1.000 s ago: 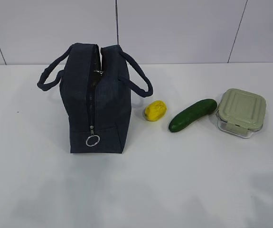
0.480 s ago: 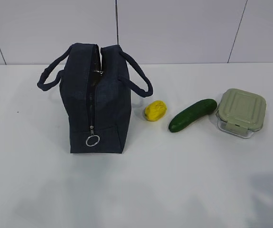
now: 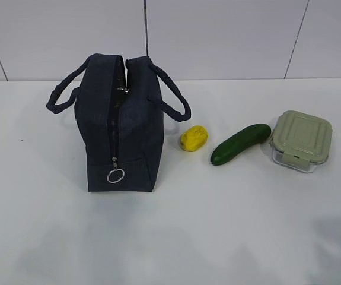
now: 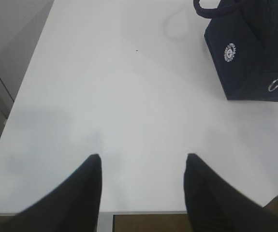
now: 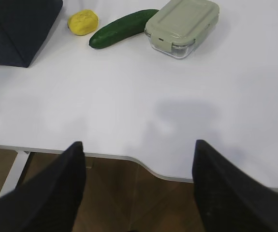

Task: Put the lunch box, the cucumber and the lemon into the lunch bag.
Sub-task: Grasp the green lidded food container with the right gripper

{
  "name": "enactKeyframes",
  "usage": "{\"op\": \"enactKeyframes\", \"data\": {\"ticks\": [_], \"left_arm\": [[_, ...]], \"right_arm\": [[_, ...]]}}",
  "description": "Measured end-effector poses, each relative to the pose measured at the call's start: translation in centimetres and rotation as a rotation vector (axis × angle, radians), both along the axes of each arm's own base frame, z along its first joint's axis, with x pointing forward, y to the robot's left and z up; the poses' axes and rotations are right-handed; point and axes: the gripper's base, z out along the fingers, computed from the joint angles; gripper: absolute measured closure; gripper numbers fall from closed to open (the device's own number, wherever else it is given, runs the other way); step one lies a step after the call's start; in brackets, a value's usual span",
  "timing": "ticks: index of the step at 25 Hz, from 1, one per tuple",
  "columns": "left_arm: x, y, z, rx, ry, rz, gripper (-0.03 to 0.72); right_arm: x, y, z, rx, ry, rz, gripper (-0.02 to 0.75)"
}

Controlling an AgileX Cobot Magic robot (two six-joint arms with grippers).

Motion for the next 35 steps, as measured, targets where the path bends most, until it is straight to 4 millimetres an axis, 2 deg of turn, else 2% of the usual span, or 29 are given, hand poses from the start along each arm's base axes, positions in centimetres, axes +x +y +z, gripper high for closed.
{"op": "enactKeyframes", "data": {"ticks": [14, 21, 35], "left_arm": [[0.00, 0.00, 0.00, 0.000, 0.000, 0.000, 0.270], [0.00, 0.00, 0.00, 0.000, 0.000, 0.000, 0.270], [0.00, 0.00, 0.00, 0.000, 0.000, 0.000, 0.285]], "right_arm": [[0.00, 0.00, 0.00, 0.000, 0.000, 0.000, 0.221], [0.00, -0.02, 0.00, 0.004, 0.001, -0.004, 0.159], [0.00, -0.03, 0.00, 0.006, 0.002, -0.007, 0.155]]}}
